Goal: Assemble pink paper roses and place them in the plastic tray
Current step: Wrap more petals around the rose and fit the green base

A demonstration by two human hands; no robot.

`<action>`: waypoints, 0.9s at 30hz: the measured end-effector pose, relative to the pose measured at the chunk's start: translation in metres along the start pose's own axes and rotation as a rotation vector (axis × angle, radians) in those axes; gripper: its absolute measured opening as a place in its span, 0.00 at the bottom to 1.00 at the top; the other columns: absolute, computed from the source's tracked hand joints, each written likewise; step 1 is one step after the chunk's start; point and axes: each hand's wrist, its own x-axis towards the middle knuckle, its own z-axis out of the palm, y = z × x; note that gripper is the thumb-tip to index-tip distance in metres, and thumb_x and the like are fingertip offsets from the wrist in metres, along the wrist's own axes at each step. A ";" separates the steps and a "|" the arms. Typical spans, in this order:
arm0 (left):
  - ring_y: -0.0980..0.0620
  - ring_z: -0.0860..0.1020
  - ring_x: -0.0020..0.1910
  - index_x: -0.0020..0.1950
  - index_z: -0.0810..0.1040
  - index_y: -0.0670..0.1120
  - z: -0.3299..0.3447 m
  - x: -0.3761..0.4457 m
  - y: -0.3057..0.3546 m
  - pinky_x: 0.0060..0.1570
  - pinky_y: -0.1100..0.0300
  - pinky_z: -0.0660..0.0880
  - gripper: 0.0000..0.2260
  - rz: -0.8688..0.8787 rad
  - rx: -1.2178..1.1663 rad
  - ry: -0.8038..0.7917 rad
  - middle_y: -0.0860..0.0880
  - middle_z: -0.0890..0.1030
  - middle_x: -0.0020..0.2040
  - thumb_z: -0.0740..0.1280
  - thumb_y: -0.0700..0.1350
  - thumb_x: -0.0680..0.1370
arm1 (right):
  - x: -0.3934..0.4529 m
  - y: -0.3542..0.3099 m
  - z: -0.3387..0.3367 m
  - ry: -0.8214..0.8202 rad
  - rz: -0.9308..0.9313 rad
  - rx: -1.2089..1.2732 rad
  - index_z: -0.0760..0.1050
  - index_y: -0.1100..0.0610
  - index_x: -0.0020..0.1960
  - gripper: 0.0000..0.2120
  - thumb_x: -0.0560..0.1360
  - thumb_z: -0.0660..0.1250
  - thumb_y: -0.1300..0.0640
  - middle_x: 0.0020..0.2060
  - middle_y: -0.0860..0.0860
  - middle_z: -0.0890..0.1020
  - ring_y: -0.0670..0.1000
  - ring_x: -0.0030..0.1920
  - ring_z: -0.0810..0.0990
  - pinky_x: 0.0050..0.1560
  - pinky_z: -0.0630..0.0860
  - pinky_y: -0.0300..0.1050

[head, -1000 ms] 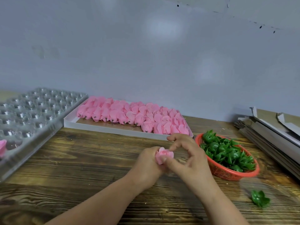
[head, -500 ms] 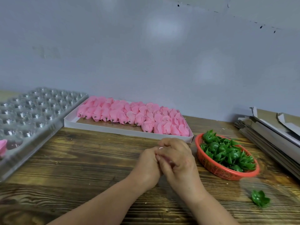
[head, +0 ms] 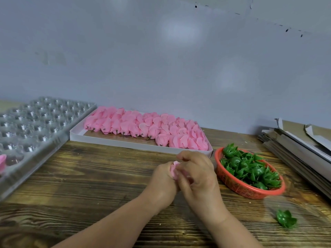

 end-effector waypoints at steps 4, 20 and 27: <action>0.61 0.76 0.38 0.47 0.78 0.32 0.003 0.000 -0.001 0.38 0.69 0.73 0.08 -0.036 -0.138 0.012 0.46 0.79 0.41 0.61 0.33 0.79 | 0.003 0.000 0.000 -0.012 -0.112 -0.101 0.77 0.64 0.34 0.06 0.68 0.70 0.68 0.43 0.54 0.81 0.57 0.41 0.78 0.42 0.73 0.51; 0.58 0.80 0.38 0.48 0.81 0.43 -0.001 -0.001 -0.003 0.39 0.66 0.75 0.08 -0.043 0.005 0.006 0.48 0.84 0.41 0.75 0.41 0.71 | 0.007 0.003 -0.012 -0.083 0.802 0.631 0.78 0.65 0.35 0.07 0.72 0.68 0.67 0.30 0.52 0.81 0.44 0.31 0.76 0.29 0.73 0.35; 0.57 0.80 0.40 0.45 0.81 0.48 -0.001 -0.002 -0.002 0.44 0.59 0.77 0.05 -0.001 0.085 -0.026 0.50 0.84 0.41 0.74 0.42 0.72 | 0.007 0.004 -0.010 -0.088 0.818 0.652 0.76 0.68 0.36 0.09 0.74 0.66 0.66 0.29 0.55 0.77 0.45 0.28 0.73 0.25 0.70 0.34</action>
